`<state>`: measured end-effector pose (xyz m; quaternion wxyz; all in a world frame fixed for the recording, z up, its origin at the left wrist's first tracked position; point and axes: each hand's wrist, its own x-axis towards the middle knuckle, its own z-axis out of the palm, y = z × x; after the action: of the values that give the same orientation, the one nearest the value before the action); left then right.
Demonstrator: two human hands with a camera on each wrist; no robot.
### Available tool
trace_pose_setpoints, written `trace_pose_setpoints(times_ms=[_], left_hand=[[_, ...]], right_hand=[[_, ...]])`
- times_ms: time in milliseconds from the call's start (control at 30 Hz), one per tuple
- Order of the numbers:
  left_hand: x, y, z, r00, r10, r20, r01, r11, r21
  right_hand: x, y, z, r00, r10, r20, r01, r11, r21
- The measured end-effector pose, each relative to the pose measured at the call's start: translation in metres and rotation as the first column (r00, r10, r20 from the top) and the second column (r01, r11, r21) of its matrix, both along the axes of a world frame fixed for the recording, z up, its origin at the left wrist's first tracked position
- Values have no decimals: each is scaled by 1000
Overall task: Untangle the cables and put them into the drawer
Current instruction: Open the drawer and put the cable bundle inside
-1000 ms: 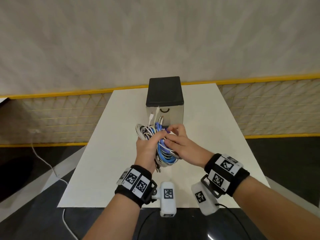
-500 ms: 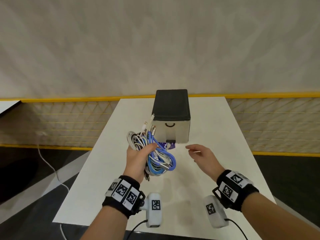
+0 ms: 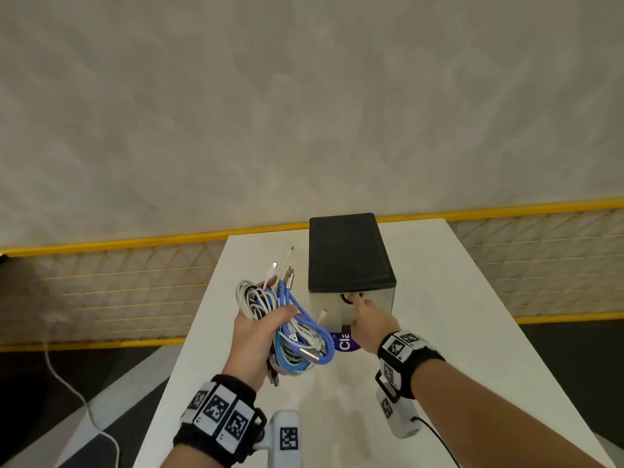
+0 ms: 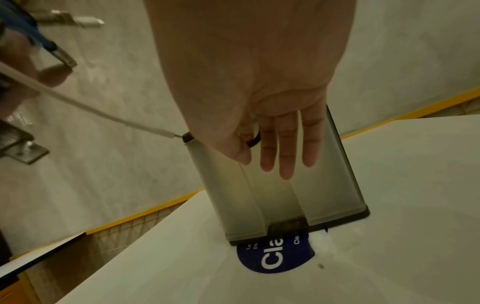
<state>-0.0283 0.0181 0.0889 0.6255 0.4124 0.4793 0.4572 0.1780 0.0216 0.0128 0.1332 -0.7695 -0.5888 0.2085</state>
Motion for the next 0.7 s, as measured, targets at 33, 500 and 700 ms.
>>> trace_pose_setpoints(times_ms=[33,500,700], left_hand=[[-1,5,0,1000,-6,3,6,1000,1],[35,45,57,980,-112,163,88,985,147],[79,48,48,984,-178,4,175,970,169]], right_hand=[[-1,0,0,1000,-10,0,10,1000,22],[0,-76,-15,925,25,379,-213,861,463],[-2,-99,-5,947,206,248,-287,889,356]])
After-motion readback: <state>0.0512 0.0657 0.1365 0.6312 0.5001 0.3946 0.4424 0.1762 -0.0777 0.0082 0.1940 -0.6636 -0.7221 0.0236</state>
